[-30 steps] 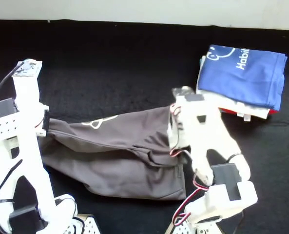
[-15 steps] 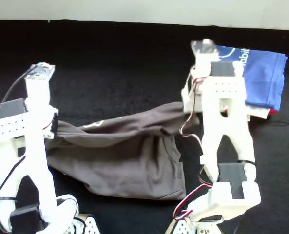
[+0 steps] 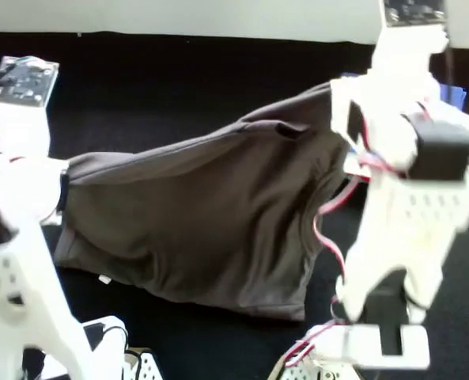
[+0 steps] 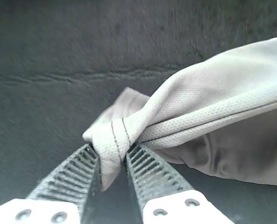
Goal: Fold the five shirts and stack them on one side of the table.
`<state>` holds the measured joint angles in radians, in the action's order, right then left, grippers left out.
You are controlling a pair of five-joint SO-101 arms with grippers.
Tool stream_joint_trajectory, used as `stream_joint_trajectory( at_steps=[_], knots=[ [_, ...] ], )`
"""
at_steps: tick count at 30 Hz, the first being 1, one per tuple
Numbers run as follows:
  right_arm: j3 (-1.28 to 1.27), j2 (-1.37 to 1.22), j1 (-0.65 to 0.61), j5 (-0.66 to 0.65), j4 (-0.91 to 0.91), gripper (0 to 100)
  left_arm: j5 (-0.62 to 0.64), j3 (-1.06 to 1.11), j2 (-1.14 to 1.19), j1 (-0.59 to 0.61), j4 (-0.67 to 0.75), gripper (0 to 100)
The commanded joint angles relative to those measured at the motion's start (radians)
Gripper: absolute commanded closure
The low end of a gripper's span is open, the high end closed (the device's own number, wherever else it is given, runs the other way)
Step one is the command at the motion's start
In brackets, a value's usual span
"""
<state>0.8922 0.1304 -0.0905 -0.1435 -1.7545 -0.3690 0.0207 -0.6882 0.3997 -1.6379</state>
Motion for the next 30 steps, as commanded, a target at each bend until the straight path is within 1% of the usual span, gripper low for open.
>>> stream_joint_trajectory(
  at_steps=[1, 5, 10, 13, 20, 22, 24, 26, 30],
  knots=[
    [0.047, 0.179, 0.016, -0.063, -0.008, 99.3, 0.009, -0.056, -0.099, -0.007, -0.009, 99],
    [0.047, 0.341, 0.016, -0.138, -0.007, 99.3, 0.009, -0.056, -0.203, -0.007, -0.003, 99],
    [0.05, 0.458, 0.018, -0.204, -0.005, 99.3, 0.009, -0.056, -0.329, -0.007, -0.002, 99],
    [0.054, 0.501, 0.018, -0.216, 0.007, 99.3, 0.009, -0.056, -0.4, -0.007, -0.002, 99],
    [0.054, 0.599, 0.021, -0.216, 0.128, 99.3, 0.009, -0.047, -0.489, -0.007, -0.008, 99],
    [0.048, 0.608, 0.053, -0.242, 0.162, 99.3, 0.009, -0.047, -0.49, -0.007, -0.008, 99],
    [0.047, 0.61, 0.114, -0.284, 0.205, 99.3, 0.009, -0.044, -0.489, -0.007, -0.006, 99],
    [0.045, 0.61, 0.153, -0.287, 0.245, 99.3, 0.009, -0.019, -0.49, -0.007, 0.0, 99],
    [0.045, 0.619, 0.156, -0.287, 0.248, 99.3, 0.009, -0.012, -0.499, -0.007, 0.002, 99]
  ],
)
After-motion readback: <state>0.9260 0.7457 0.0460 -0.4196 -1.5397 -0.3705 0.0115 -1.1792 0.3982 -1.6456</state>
